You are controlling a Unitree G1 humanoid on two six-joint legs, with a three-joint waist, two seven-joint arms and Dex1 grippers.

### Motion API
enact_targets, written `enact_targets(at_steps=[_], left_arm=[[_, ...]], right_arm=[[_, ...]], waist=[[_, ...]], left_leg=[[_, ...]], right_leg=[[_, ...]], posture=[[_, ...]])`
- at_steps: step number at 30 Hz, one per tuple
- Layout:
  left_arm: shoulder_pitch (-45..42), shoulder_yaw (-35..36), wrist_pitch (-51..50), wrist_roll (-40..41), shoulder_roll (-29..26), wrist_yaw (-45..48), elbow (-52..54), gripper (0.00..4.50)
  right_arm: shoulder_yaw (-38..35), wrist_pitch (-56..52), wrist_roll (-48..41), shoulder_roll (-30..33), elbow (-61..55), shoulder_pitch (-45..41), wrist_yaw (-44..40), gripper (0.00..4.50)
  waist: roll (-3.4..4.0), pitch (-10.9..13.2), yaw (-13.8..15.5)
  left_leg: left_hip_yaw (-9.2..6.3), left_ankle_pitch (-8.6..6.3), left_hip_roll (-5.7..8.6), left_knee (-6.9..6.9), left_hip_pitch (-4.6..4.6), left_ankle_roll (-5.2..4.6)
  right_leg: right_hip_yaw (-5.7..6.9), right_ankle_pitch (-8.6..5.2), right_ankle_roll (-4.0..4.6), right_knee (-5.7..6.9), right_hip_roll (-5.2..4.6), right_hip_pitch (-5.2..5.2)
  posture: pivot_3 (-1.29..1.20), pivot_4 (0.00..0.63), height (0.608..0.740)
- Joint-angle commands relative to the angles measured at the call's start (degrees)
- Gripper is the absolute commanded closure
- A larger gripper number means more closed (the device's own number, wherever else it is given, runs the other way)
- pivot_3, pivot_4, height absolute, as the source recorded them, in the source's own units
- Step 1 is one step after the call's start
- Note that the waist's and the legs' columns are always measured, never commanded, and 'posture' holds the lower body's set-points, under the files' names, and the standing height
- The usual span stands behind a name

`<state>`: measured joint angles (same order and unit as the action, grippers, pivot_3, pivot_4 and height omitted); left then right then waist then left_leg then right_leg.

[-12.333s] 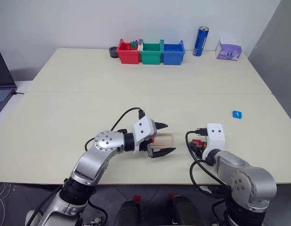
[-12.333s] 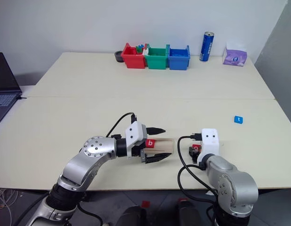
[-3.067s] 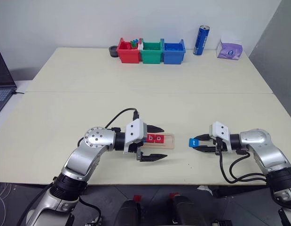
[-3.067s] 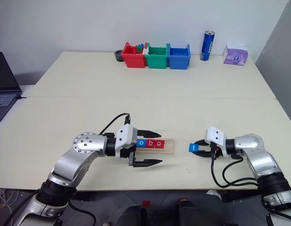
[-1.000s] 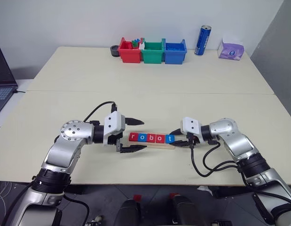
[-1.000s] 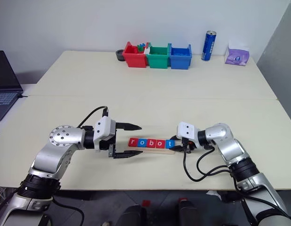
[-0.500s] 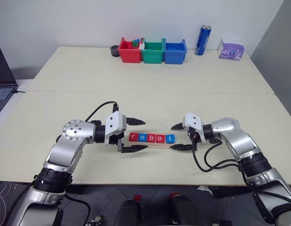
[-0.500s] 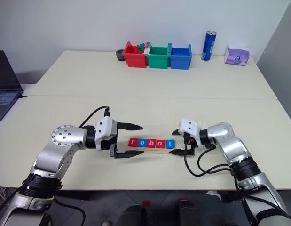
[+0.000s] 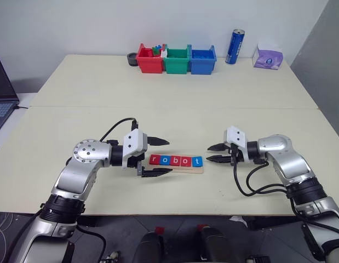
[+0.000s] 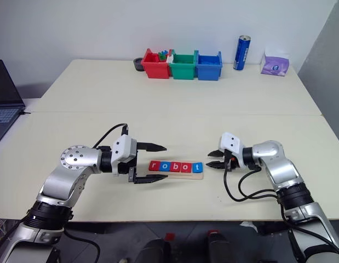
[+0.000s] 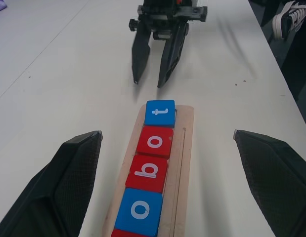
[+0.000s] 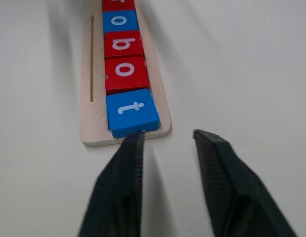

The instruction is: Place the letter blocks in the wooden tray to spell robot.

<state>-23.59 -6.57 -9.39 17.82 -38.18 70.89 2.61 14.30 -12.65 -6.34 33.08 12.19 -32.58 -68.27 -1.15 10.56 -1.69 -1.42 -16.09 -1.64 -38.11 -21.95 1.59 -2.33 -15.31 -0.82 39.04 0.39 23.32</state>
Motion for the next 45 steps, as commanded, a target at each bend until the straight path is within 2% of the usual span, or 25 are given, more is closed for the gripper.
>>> enact_targets(at_steps=[1, 2, 36, 40, 44, 45], left_arm=[[-0.72, 0.45, 0.93, 0.42, -0.28, 0.23, 1.44, 0.0], [-0.61, 0.49, 0.87, 0.46, -0.33, 0.21, 1.59, 0.0], [0.41, 0.84, 0.55, 0.41, -0.78, -0.56, 2.87, 0.0], [0.87, 1.24, 0.28, 0.7, -1.13, -0.62, 3.31, 0.0], [3.28, 3.59, -3.16, 2.04, -2.92, -2.14, 5.91, 0.0], [4.44, 4.4, -4.47, 2.39, -3.65, -2.7, 6.93, 0.0]], right_arm=[[0.12, 2.34, 0.46, -0.26, -0.97, -0.01, 0.3, 4.23], [0.28, 2.69, 0.65, -0.28, -1.03, 0.12, 0.29, 4.46], [2.27, 2.66, 1.31, -2.4, -3.04, 0.2, 0.97, 4.46], [0.54, -1.81, -0.98, -0.25, -8.25, 1.02, -0.15, 4.46], [-2.28, -11.14, -5.85, 2.65, -17.94, 3.14, 0.18, 4.46], [-3.17, -13.75, -7.28, 3.52, -20.54, 3.97, 0.29, 4.09]], waist=[[0.0, 0.0, 0.0], [0.0, 0.0, 0.01], [0.0, 0.0, 0.01], [0.0, 0.0, 0.02], [0.0, 0.0, 0.01], [0.0, 0.0, -0.02]], left_leg=[[-0.01, 0.0, 0.0, 0.0, 0.0, 0.0], [-0.01, 0.0, 0.0, 0.0, 0.0, 0.0], [-0.01, 0.0, -0.01, 0.0, 0.0, 0.0], [-0.03, 0.0, -0.01, 0.0, 0.0, 0.0], [-0.09, 0.0, -0.03, 0.01, -0.01, 0.0], [-0.14, 0.0, -0.04, 0.01, 0.0, 0.0]], right_leg=[[0.0, 0.0, 0.0, 0.0, 0.0, 0.0], [0.0, 0.0, 0.0, 0.0, 0.0, 0.0], [0.0, 0.0, 0.0, 0.0, -0.01, 0.0], [0.0, 0.0, 0.0, 0.01, -0.01, 0.0], [0.0, 0.0, 0.0, -0.01, -0.01, 0.0], [-0.01, 0.0, 0.0, 0.0, -0.01, 0.0]], posture=[[0.0, 0.15, 0.74], [0.0, 0.15, 0.74], [0.0, 0.15, 0.74], [0.0, 0.15, 0.74], [0.0, 0.15, 0.74], [0.0, 0.15, 0.74]])
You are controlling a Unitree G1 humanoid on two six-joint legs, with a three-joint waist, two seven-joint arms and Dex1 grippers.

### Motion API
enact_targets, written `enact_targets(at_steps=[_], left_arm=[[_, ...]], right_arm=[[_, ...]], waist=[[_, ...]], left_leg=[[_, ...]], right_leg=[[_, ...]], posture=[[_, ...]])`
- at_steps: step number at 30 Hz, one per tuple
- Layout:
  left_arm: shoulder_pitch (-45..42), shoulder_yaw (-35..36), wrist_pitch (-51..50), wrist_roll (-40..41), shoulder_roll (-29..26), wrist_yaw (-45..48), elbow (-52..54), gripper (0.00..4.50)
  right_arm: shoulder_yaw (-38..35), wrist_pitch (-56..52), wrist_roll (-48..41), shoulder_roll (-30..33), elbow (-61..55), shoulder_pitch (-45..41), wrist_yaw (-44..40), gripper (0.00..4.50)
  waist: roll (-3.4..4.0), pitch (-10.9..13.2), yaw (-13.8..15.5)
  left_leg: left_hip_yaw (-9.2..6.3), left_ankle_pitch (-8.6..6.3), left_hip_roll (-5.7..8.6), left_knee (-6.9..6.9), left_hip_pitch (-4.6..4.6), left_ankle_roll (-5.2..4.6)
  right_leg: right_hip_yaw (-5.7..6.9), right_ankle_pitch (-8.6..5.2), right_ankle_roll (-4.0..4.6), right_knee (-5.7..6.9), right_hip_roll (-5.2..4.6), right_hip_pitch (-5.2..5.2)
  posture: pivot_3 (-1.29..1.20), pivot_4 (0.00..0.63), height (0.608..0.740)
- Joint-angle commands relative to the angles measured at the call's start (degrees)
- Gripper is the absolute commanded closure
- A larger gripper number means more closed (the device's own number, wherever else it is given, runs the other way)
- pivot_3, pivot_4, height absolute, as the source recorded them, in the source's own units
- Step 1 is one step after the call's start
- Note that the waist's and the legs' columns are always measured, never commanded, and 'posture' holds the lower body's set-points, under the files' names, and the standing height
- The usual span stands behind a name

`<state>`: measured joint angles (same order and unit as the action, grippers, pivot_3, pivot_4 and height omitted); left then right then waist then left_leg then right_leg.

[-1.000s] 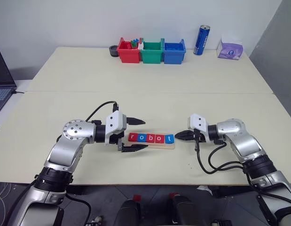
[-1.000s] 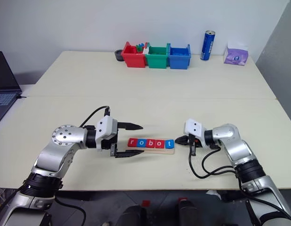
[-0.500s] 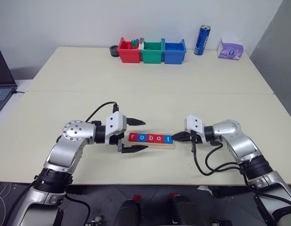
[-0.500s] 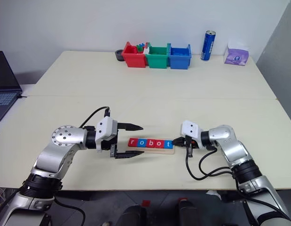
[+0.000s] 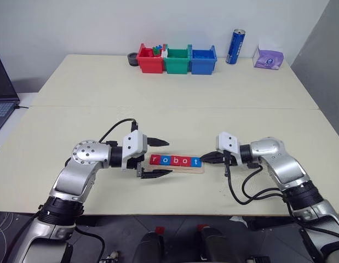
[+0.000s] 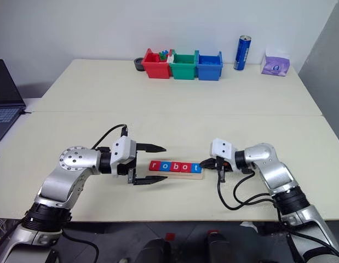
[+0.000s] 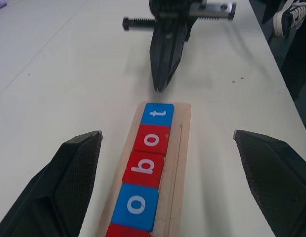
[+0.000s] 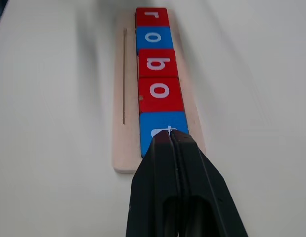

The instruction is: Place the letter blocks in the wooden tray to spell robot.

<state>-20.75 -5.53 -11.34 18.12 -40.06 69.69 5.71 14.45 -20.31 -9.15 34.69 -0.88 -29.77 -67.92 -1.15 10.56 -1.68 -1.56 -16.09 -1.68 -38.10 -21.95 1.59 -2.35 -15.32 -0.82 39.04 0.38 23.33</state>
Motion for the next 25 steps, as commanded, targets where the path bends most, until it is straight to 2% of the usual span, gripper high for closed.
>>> enact_targets(at_steps=[1, 6, 11, 12, 16, 25], left_arm=[[2.84, 4.17, -3.83, 2.51, -2.47, -2.03, 4.89, 0.0], [15.81, 12.58, -13.13, 6.04, -7.94, -5.48, 13.27, 0.0], [23.08, 18.95, -16.79, 7.76, -10.79, -7.49, 16.43, 0.0], [24.44, 19.86, -16.82, 7.74, -11.0, -7.76, 16.97, 0.0], [27.68, 21.52, -16.5, 7.46, -10.94, -8.79, 18.64, 0.0], [26.42, 20.35, -15.16, 6.76, -10.34, -11.42, 18.79, 0.0]], right_arm=[[-4.1, -8.02, -5.58, 2.72, -9.69, 2.0, 0.2, 3.87], [-7.88, -15.81, -8.59, 5.88, -21.0, 9.36, 5.05, 2.13], [-8.7, -20.87, -9.51, 5.55, -26.47, 12.48, 11.11, 0.25], [-8.71, -21.73, -9.51, 5.44, -27.48, 12.93, 12.29, 0.01], [-8.45, -24.43, -10.21, 5.34, -30.23, 13.76, 15.25, 0.01], [-7.16, -24.77, -10.87, 5.78, -29.01, 12.11, 16.78, 0.01]], waist=[[0.0, 0.0, -0.03], [0.0, 0.0, -0.2], [0.0, 0.0, -0.1], [0.0, 0.0, -0.03], [-0.01, 0.0, 0.01], [-0.01, 0.0, 0.0]], left_leg=[[-0.03, 0.0, -0.01, 0.0, 0.0, 0.0], [-0.09, -0.01, -0.12, 0.08, 0.02, -0.01], [-0.1, 0.0, -0.08, 0.04, 0.03, 0.01], [-0.06, 0.0, -0.06, 0.04, 0.04, 0.01], [0.0, 0.01, -0.06, 0.02, 0.08, 0.02], [0.08, 0.0, -0.03, 0.03, 0.07, 0.02]], right_leg=[[-0.01, 0.0, 0.0, 0.0, 0.0, 0.01], [-0.07, -0.02, -0.01, -0.03, -0.02, 0.01], [-0.06, -0.14, -0.21, -0.02, -0.06, 0.01], [-0.05, -0.17, -0.27, -0.02, -0.06, 0.0], [-0.07, -0.17, -0.28, -0.02, -0.08, -0.03], [-0.06, -0.17, -0.26, -0.04, -0.07, -0.02]], posture=[[0.0, 0.15, 0.74], [0.0, 0.15, 0.74], [0.0, 0.15, 0.74], [0.0, 0.15, 0.74], [0.0, 0.15, 0.74], [0.0, 0.15, 0.74]])
